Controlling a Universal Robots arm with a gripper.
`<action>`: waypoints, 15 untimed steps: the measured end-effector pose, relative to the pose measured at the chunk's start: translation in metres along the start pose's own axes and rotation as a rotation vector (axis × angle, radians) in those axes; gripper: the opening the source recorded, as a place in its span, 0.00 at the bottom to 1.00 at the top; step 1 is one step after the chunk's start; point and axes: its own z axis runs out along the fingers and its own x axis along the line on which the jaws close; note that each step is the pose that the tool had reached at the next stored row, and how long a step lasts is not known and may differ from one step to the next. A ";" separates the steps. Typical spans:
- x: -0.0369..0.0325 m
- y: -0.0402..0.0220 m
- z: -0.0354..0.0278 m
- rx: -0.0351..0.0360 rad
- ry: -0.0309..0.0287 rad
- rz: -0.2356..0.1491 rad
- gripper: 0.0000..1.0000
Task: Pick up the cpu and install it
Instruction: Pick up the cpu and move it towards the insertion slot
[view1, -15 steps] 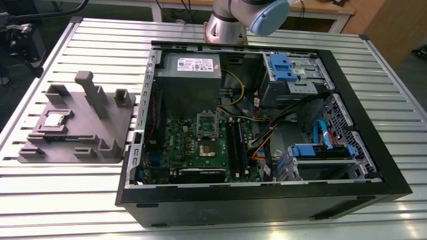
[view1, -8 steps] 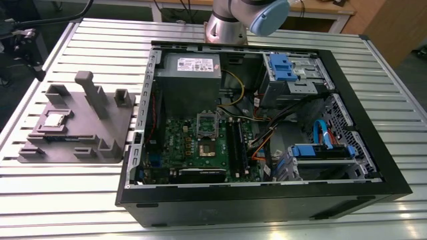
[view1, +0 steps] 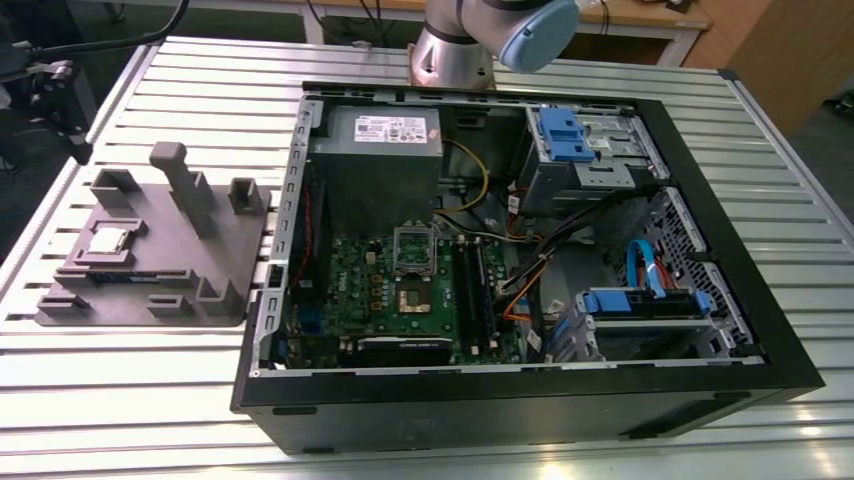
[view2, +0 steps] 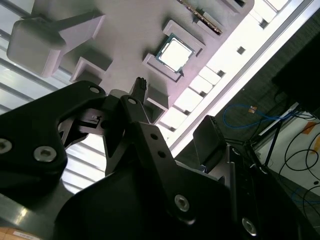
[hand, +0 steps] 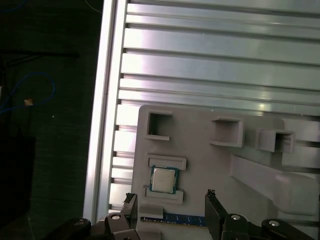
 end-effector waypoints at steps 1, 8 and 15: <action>0.0000 0.0000 0.0002 0.0000 0.0000 0.000 0.65; 0.0000 -0.0001 0.0023 0.0000 0.0000 0.000 0.65; 0.0000 -0.0001 0.0036 0.0000 0.0000 0.000 0.65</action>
